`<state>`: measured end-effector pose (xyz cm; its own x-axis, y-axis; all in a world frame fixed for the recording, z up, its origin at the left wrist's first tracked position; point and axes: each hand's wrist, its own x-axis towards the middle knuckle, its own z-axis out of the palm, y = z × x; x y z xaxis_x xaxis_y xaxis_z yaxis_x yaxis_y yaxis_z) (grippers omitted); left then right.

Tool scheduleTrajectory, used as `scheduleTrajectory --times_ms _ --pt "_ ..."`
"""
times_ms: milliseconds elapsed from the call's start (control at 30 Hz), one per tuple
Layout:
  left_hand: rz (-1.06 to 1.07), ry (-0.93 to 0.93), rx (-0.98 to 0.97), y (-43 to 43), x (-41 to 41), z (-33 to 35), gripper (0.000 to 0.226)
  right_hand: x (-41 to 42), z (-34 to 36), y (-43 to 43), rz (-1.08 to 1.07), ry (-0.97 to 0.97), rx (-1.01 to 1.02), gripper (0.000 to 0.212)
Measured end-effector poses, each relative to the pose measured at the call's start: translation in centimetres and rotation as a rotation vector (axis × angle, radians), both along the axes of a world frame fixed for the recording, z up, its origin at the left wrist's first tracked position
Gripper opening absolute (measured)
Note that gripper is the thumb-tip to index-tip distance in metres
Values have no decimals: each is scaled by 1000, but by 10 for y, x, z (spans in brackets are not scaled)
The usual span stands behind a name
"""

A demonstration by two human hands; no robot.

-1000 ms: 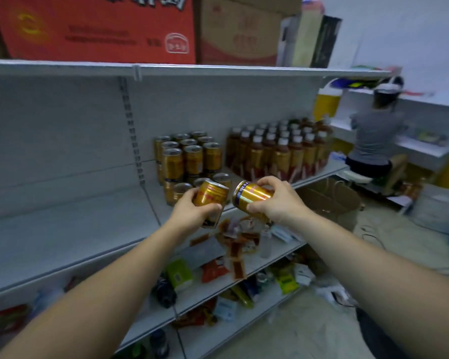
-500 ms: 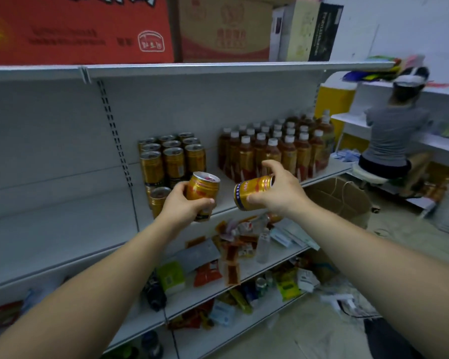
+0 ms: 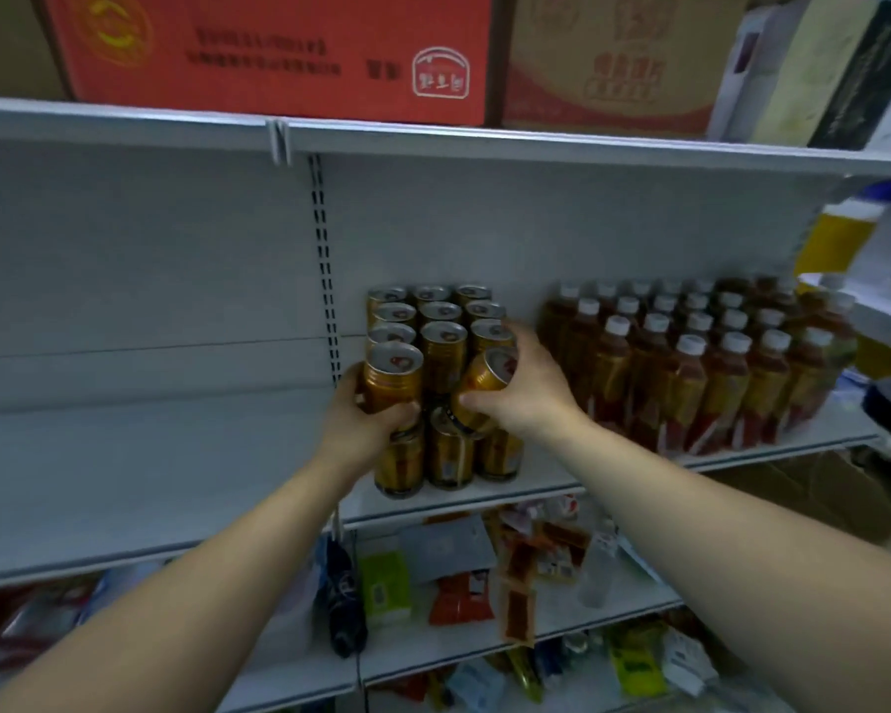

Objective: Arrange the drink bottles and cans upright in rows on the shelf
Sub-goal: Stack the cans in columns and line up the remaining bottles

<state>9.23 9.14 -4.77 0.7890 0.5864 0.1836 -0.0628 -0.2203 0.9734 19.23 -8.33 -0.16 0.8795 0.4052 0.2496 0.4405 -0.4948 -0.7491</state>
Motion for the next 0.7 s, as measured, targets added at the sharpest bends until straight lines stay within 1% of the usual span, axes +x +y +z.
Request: scheduleTrajectory --times_ms 133,300,433,633,700 --pt "-15 19 -44 6 6 -13 67 11 -11 22 47 -41 -16 106" --pt "-52 18 -11 3 13 -17 54 15 -16 27 129 -49 -36 101" --pt "-30 21 10 2 14 -22 58 18 -20 26 187 -148 -107 92" --pt "7 -41 0 -15 17 -29 58 35 -16 17 342 -250 -295 93" --pt "16 -64 -25 -22 20 -31 59 41 -14 15 383 -260 -321 92"
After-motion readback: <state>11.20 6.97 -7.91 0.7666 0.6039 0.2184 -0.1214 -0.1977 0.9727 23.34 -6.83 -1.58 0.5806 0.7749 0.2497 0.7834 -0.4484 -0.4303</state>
